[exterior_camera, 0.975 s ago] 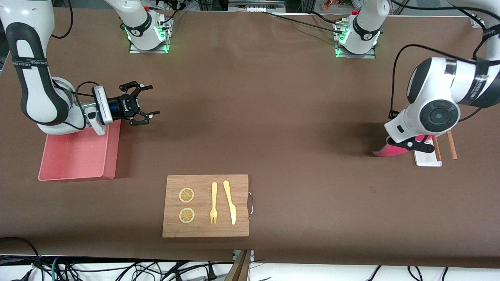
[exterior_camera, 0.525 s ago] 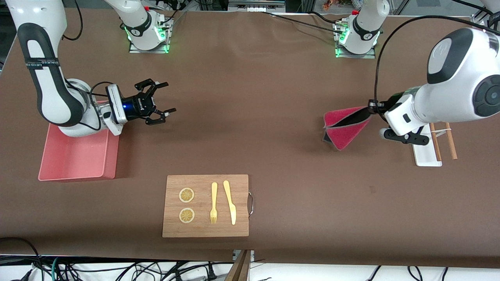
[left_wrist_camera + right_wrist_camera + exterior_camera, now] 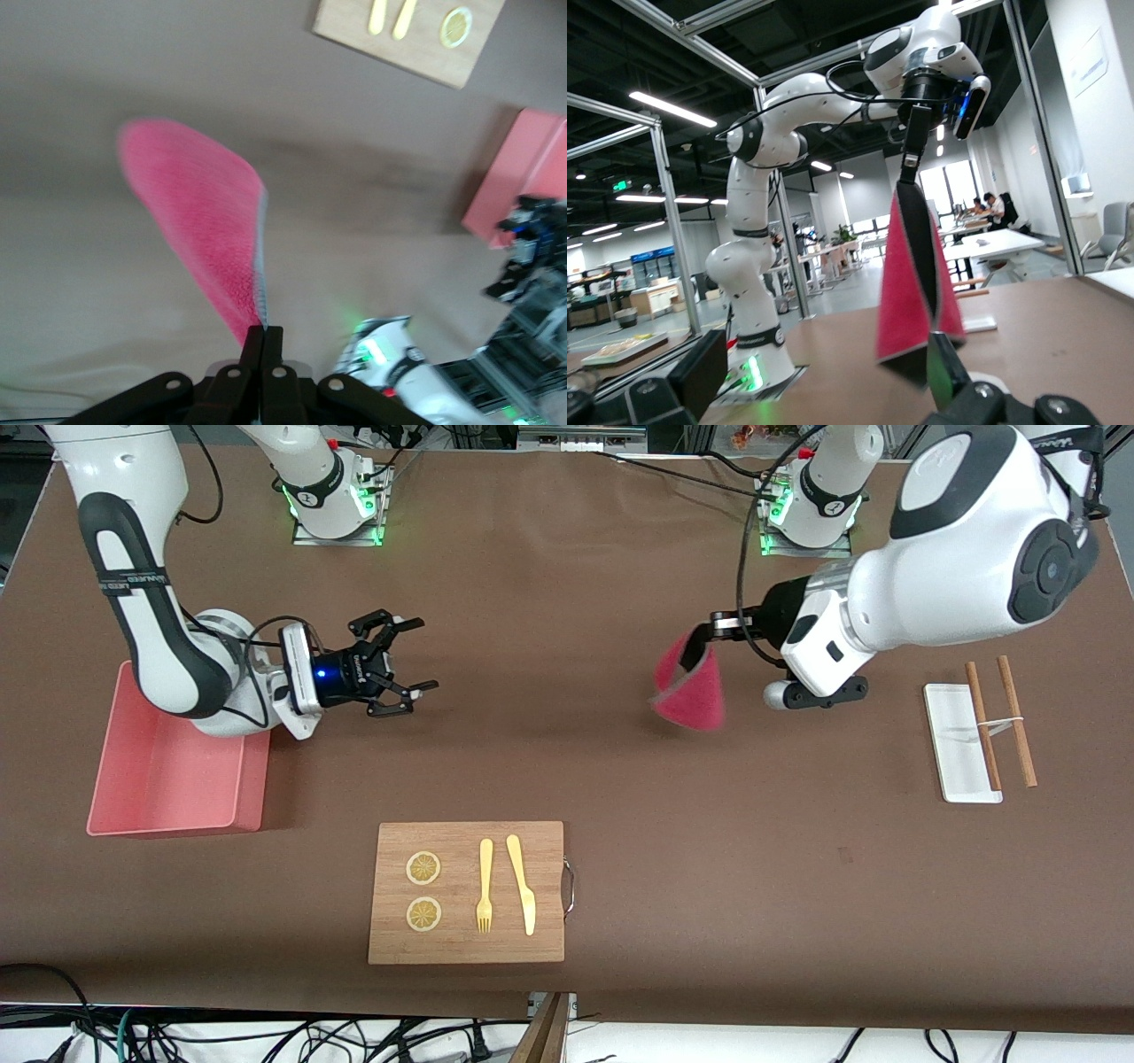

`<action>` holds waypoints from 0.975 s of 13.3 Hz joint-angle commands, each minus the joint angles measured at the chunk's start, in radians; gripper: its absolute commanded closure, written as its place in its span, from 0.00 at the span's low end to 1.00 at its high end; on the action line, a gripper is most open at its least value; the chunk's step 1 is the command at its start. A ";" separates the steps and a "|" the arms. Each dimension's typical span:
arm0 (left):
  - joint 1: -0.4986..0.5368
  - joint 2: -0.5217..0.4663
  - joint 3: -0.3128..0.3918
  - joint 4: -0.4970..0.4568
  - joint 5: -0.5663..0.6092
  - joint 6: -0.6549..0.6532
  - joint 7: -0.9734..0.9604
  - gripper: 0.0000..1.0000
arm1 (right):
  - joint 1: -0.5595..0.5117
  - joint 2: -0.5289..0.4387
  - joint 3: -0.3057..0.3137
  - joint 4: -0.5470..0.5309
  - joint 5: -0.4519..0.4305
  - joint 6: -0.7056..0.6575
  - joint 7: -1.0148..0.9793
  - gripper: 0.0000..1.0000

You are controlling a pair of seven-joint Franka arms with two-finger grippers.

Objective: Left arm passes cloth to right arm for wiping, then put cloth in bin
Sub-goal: 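Carry the cloth toward the right gripper and grasp its hanging end with the right gripper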

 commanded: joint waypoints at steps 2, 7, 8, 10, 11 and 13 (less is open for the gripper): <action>-0.044 0.019 -0.063 0.026 -0.027 0.181 -0.294 1.00 | 0.089 0.042 0.004 0.030 0.160 0.060 -0.049 0.00; -0.220 0.035 -0.060 0.024 -0.007 0.430 -0.612 1.00 | 0.175 0.088 0.004 0.096 0.267 0.143 -0.050 0.00; -0.237 0.035 -0.059 0.024 -0.007 0.451 -0.631 1.00 | 0.194 0.089 0.004 0.102 0.290 0.160 -0.050 0.00; -0.251 0.035 -0.059 0.024 -0.009 0.458 -0.646 1.00 | 0.214 0.089 0.004 0.108 0.315 0.191 -0.050 0.00; -0.251 0.035 -0.059 0.024 -0.009 0.458 -0.646 1.00 | 0.223 0.089 0.002 0.108 0.326 0.200 -0.051 0.00; -0.251 0.034 -0.060 0.024 -0.009 0.456 -0.646 1.00 | 0.241 0.092 0.002 0.113 0.349 0.217 -0.051 0.00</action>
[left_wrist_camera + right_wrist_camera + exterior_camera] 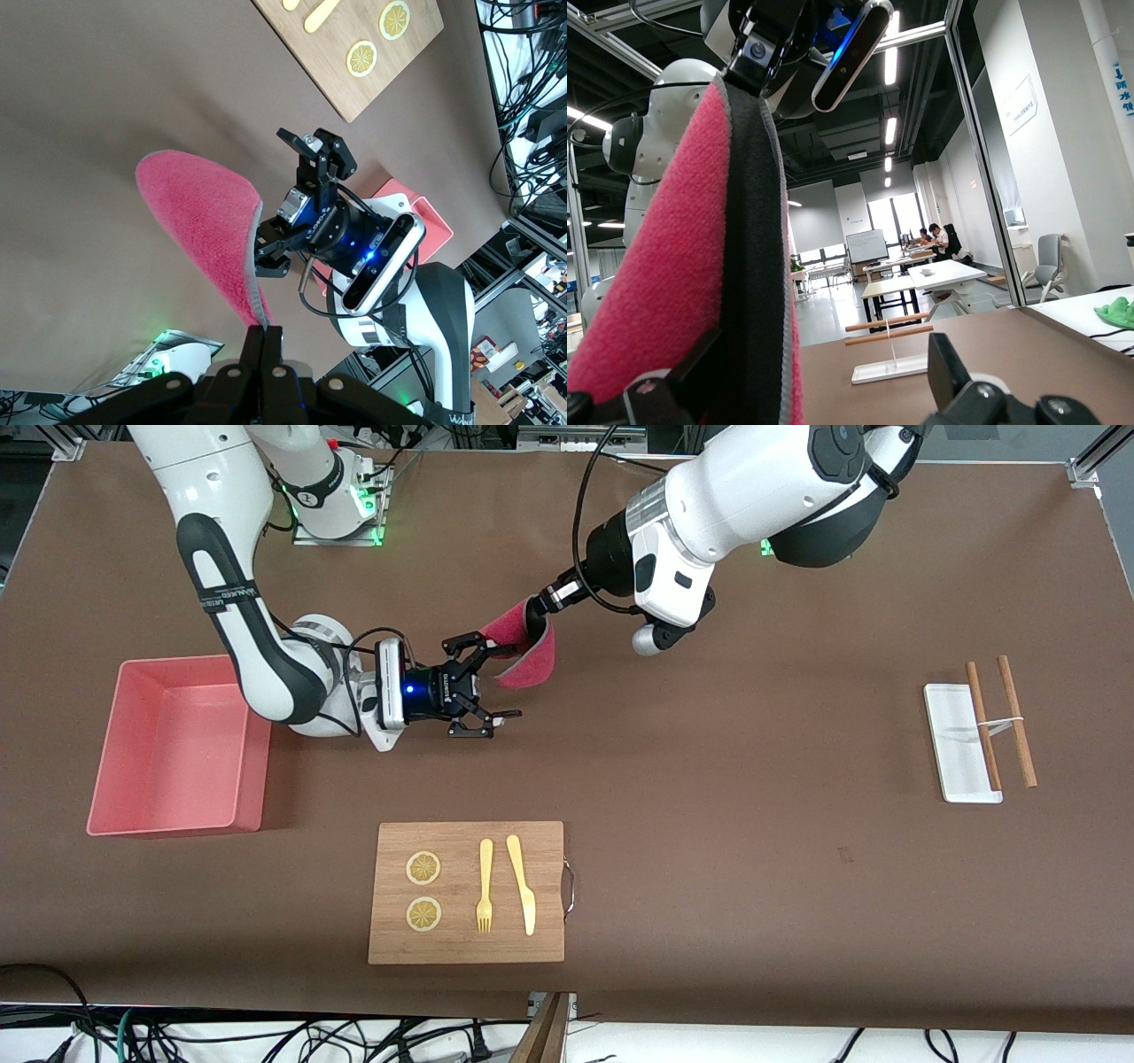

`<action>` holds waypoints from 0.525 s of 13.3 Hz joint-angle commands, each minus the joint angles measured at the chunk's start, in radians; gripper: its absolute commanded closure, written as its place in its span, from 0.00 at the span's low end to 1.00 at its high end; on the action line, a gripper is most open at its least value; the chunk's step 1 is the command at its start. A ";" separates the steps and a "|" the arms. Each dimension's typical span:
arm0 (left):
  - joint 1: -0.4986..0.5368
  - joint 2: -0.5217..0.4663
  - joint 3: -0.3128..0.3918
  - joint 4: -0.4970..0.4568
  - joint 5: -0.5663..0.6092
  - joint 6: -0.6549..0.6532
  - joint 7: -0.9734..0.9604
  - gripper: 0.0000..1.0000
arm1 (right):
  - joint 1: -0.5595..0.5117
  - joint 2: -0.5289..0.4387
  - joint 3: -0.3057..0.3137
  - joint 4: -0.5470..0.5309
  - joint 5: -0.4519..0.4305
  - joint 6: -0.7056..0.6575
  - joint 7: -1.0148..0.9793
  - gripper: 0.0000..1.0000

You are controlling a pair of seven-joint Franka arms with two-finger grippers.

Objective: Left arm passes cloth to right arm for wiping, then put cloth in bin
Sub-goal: 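Carry the cloth toward the right gripper and grasp its hanging end with the right gripper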

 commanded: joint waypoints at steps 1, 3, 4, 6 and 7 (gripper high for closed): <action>-0.010 0.009 0.004 0.023 0.000 0.002 -0.017 1.00 | 0.031 0.010 -0.003 0.022 0.055 0.029 -0.011 0.00; -0.010 0.009 0.004 0.023 0.000 0.000 -0.016 1.00 | 0.044 0.015 -0.003 0.022 0.074 0.043 -0.011 0.00; -0.010 0.009 0.004 0.023 0.000 0.000 -0.016 1.00 | 0.057 0.019 -0.004 0.022 0.090 0.046 -0.011 0.00; -0.010 0.009 0.004 0.024 0.000 0.000 -0.016 1.00 | 0.064 0.023 -0.004 0.031 0.106 0.060 -0.011 0.00; -0.010 0.009 0.004 0.024 0.000 0.000 -0.016 1.00 | 0.064 0.024 -0.004 0.037 0.106 0.067 -0.013 0.00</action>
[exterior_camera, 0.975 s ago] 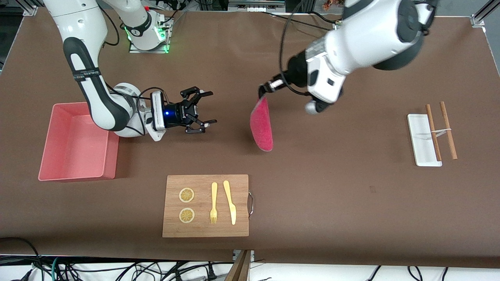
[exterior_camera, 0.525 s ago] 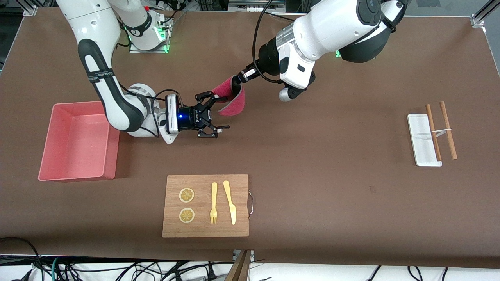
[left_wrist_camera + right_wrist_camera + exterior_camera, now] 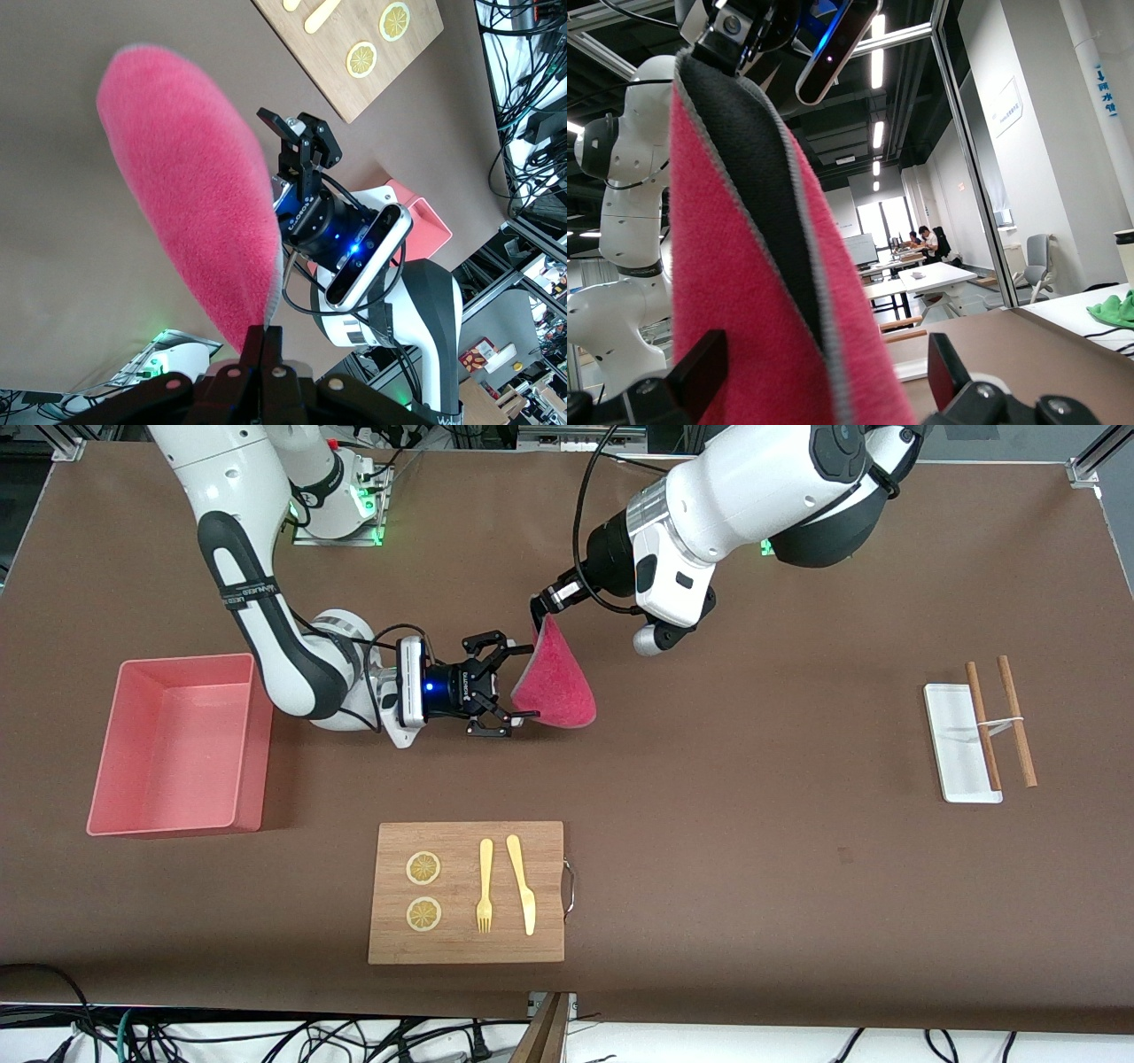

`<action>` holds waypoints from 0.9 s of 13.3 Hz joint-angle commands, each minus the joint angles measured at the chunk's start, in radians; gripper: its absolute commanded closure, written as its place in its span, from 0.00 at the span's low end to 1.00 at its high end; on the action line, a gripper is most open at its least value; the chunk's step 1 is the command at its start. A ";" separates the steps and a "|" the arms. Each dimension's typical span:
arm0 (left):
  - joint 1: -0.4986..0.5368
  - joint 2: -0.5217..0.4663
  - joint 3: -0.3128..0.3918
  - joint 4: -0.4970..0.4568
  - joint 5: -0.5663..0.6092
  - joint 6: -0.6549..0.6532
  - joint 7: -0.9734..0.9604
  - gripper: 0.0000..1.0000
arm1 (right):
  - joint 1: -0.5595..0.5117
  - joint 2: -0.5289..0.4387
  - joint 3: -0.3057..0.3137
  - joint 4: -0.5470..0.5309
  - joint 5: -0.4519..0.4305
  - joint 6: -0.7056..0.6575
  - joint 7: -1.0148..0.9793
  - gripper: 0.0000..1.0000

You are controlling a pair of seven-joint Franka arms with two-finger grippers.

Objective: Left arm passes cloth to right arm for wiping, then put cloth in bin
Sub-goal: 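Carry the cloth toward the right gripper and grasp its hanging end with the right gripper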

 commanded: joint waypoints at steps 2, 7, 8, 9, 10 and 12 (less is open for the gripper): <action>-0.010 0.009 0.004 0.024 0.000 0.000 -0.013 1.00 | 0.020 0.023 -0.004 0.032 0.055 0.019 -0.023 0.13; -0.010 0.009 0.004 0.024 0.000 0.000 -0.013 1.00 | 0.029 0.029 -0.012 0.037 0.105 0.011 -0.046 1.00; -0.010 0.009 0.004 0.024 0.000 0.000 -0.013 1.00 | 0.029 0.029 -0.018 0.037 0.104 0.010 -0.049 1.00; -0.010 0.009 0.004 0.024 0.000 0.000 -0.013 1.00 | 0.029 0.029 -0.021 0.037 0.102 0.010 -0.048 1.00; -0.010 0.009 0.004 0.024 0.000 0.000 -0.013 1.00 | 0.029 0.029 -0.021 0.035 0.101 0.010 -0.049 1.00; -0.010 0.009 0.004 0.024 0.000 0.000 -0.013 1.00 | 0.029 0.029 -0.021 0.035 0.101 0.013 -0.048 1.00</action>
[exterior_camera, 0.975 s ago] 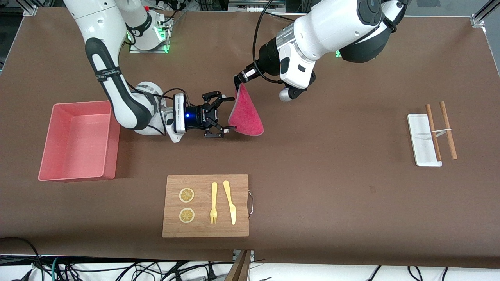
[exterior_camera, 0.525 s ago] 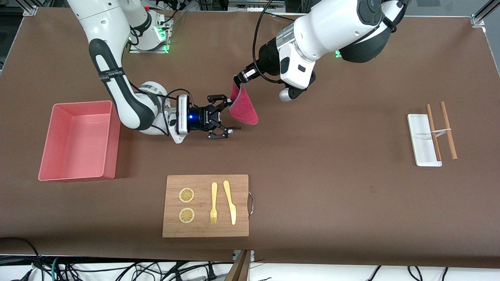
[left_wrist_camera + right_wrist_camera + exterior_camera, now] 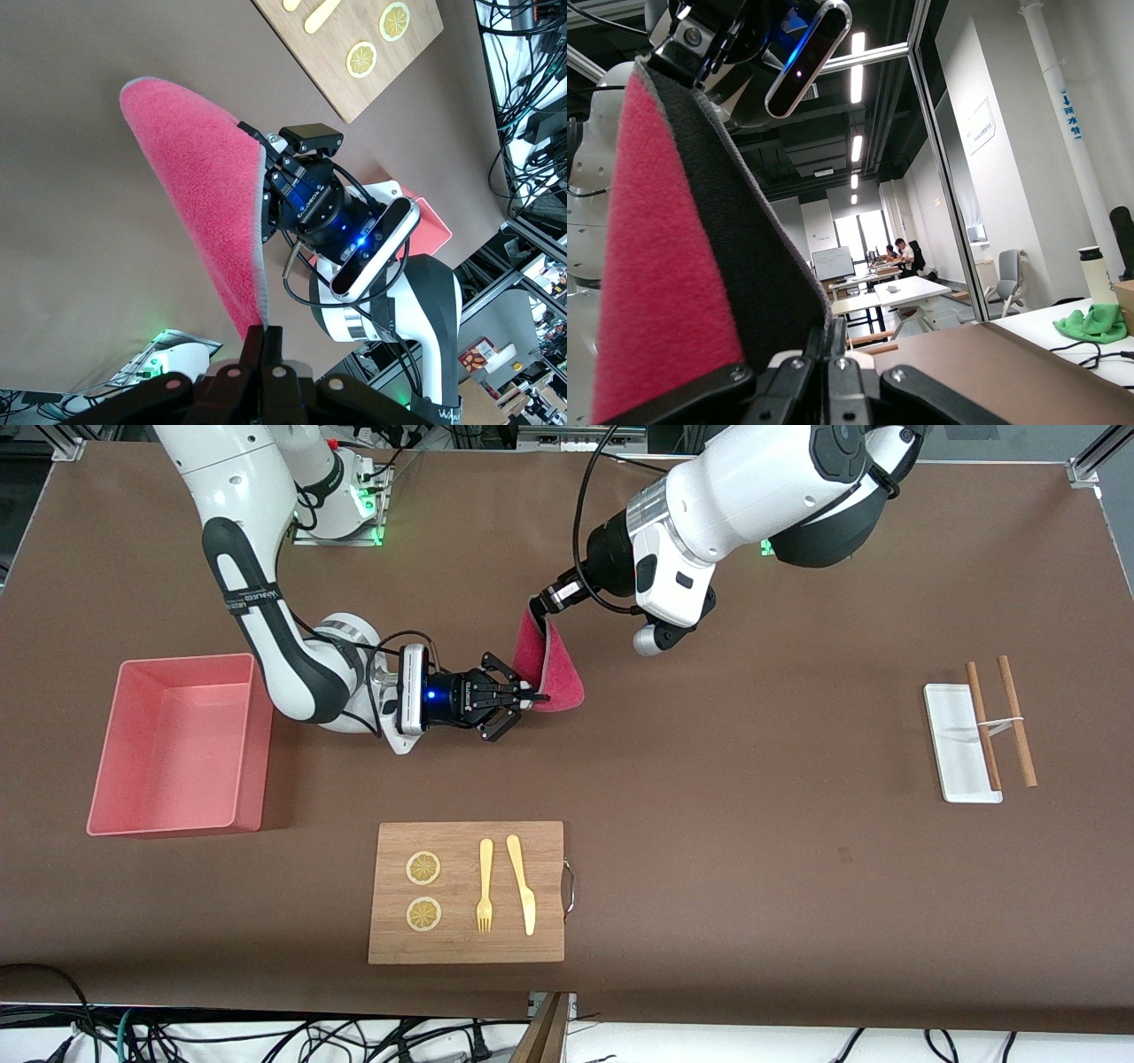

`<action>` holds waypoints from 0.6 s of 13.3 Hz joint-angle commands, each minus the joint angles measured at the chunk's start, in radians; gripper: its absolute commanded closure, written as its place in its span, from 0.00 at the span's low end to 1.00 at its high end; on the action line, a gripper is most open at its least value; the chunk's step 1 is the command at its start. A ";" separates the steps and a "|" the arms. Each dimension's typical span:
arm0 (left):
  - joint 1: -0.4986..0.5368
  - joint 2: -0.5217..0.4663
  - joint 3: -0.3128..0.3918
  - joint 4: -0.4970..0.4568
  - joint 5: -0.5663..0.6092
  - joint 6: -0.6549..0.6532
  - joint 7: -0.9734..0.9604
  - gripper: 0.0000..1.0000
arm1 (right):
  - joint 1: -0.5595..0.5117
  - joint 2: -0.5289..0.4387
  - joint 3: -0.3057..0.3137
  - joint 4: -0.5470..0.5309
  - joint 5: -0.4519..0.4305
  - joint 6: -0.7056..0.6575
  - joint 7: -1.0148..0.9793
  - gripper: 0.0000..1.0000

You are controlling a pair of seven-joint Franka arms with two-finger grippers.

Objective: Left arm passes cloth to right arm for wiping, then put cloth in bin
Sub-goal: 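Open the left gripper to release the cloth while the right gripper pulls it away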

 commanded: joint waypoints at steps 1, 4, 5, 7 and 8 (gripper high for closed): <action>-0.010 0.009 0.004 0.024 0.000 0.000 -0.013 1.00 | 0.016 0.011 -0.008 0.013 0.031 0.003 -0.017 1.00; -0.010 0.009 0.004 0.024 0.000 0.000 -0.011 1.00 | 0.016 0.006 -0.014 0.015 0.024 0.005 0.004 1.00; -0.010 0.009 0.004 0.024 0.000 0.000 -0.011 1.00 | 0.016 0.002 -0.027 0.015 0.018 0.005 0.007 1.00; -0.007 0.009 0.005 0.024 0.003 0.000 -0.004 0.45 | 0.014 -0.009 -0.044 0.016 0.000 0.003 0.029 1.00; -0.005 0.007 0.007 0.022 0.014 0.000 0.004 0.00 | 0.011 -0.020 -0.054 0.016 -0.023 0.003 0.047 1.00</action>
